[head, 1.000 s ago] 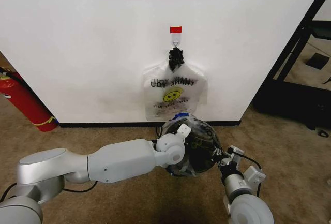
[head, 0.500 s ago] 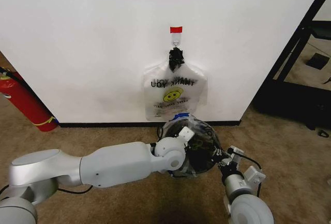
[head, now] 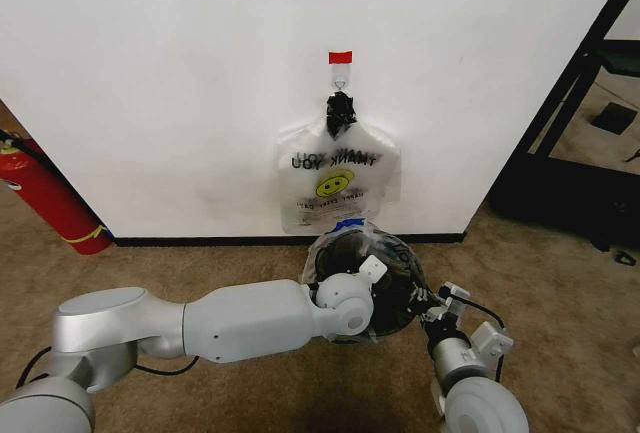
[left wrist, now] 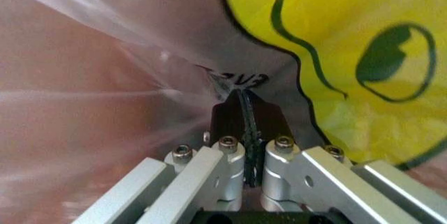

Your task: Pick up the garbage bag from the wall and place it over the trash bin.

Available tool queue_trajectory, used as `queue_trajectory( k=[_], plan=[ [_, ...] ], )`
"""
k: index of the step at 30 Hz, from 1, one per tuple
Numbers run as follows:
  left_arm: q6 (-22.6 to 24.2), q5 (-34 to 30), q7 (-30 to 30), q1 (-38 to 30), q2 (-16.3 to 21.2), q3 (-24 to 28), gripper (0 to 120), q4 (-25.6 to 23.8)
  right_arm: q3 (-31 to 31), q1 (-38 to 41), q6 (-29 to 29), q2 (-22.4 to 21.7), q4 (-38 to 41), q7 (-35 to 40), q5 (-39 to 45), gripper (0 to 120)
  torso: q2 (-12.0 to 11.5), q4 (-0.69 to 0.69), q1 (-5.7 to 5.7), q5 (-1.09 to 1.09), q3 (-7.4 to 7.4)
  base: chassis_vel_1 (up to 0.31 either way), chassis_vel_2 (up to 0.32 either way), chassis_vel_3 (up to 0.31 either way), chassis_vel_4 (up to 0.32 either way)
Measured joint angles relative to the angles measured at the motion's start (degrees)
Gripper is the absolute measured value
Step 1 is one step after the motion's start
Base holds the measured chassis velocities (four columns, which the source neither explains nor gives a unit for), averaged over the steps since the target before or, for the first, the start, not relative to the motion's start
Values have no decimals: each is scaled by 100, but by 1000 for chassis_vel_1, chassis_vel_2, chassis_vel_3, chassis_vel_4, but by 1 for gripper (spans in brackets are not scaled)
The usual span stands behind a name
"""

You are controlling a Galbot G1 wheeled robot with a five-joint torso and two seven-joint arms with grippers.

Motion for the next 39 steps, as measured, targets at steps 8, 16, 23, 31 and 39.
queue_trajectory(
  k=[8, 16, 23, 31, 39],
  plan=[
    [-54, 42, 23, 86, 43, -123, 0, -38, -16, -31, 16, 25, -11, -16, -30, 0, 0, 0, 0, -1, 0, 0, 0, 0, 0],
    [255, -62, -137, -184, 424, -97, 0, -552, -3, 35, 27, 13, -112, -23, -85, 0, 0, 0, 0, 0, 0, 0, 0, 0, 0],
    [291, -277, -280, -115, 392, 78, 0, -480, -38, 39, 266, 31, -189, -59, -513, 0, 0, 0, 0, -1, 0, 0, 0, 0, 0],
    [293, -414, -298, -156, 41, 297, 0, -45, -61, -28, 369, -9, -184, -175, -753, 0, 0, -1, 0, 0, 0, 0, 0, 0, 0],
    [302, -348, -233, -353, -134, 514, 0, 254, -128, -63, 403, 10, -158, -265, -770, 0, 0, 0, 0, 0, 0, 0, 0, 0, 0]
  ],
)
